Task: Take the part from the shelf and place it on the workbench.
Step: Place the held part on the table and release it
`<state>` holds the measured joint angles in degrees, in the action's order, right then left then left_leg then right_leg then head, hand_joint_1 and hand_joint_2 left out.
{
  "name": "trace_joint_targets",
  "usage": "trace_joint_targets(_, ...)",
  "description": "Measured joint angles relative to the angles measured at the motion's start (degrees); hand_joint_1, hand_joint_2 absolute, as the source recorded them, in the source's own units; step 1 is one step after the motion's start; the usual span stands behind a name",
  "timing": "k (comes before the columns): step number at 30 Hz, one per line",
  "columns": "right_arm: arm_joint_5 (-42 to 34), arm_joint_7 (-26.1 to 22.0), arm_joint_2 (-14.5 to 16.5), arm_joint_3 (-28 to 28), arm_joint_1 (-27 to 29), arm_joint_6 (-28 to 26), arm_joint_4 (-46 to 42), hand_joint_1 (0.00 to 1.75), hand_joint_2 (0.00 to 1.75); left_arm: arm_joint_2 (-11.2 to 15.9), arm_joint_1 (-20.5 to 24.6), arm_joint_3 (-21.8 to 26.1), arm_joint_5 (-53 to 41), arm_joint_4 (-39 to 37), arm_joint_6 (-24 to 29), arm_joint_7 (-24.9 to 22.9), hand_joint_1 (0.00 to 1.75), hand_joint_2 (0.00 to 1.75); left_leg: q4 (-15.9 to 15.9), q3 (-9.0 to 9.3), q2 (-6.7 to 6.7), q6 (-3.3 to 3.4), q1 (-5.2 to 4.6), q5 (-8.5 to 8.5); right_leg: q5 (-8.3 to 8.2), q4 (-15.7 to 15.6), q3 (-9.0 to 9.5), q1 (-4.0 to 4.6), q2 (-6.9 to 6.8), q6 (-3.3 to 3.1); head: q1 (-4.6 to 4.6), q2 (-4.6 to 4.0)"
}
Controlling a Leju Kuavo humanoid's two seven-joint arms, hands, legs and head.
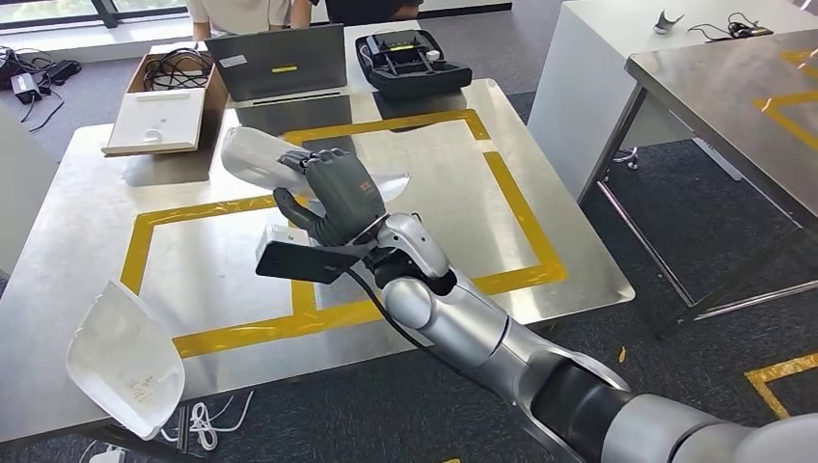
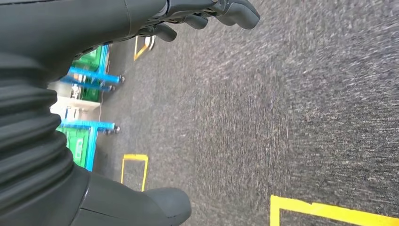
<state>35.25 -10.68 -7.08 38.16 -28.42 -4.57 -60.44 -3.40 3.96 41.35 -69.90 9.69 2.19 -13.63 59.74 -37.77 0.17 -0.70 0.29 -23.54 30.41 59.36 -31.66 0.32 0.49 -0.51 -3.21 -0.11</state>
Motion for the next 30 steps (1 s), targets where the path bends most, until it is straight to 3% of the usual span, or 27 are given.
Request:
trace_joint_targets(4,-0.5,5.8,-2.8,-1.7,-5.9,3.8,22.6,1.75,1.75,-1.6,0.5,-1.2,-2.4,0.0,0.0,1.4,0.0,1.75,0.0,-0.03,-0.79,0.28,-0.07,0.18,0.03,-0.1,0.4,-0.01,-0.73,0.28,0.02,0.0)
trace_joint_targets(10,-1.0,7.2,-3.0,-2.1,-8.9,4.7,36.2,1.75,1.75,-2.1,0.7,-1.6,-2.5,-0.1,0.8,1.2,0.0,1.75,0.0,-0.33,-0.59,0.38,-0.2,0.36,-0.29,-0.1,0.08,-0.16,-0.43,0.36,-0.01,0.0)
trace_joint_targets(18,-1.5,10.2,-0.5,-2.5,-10.9,5.5,42.3,1.75,1.75,0.3,0.9,-1.6,-2.3,0.0,0.5,2.0,0.0,1.75,-0.1,-0.32,-0.49,0.36,-0.15,0.33,-0.23,-0.1,-0.02,-0.13,-0.36,0.3,0.01,0.0)
trace_joint_targets(30,-1.5,10.2,0.3,-2.5,-11.7,5.5,44.5,1.75,1.75,0.6,0.9,-1.6,-2.1,0.0,0.6,2.0,0.0,1.75,-0.1,-0.33,-0.5,0.36,-0.16,0.33,-0.23,-0.1,0.04,-0.15,-0.36,0.3,0.01,0.0)
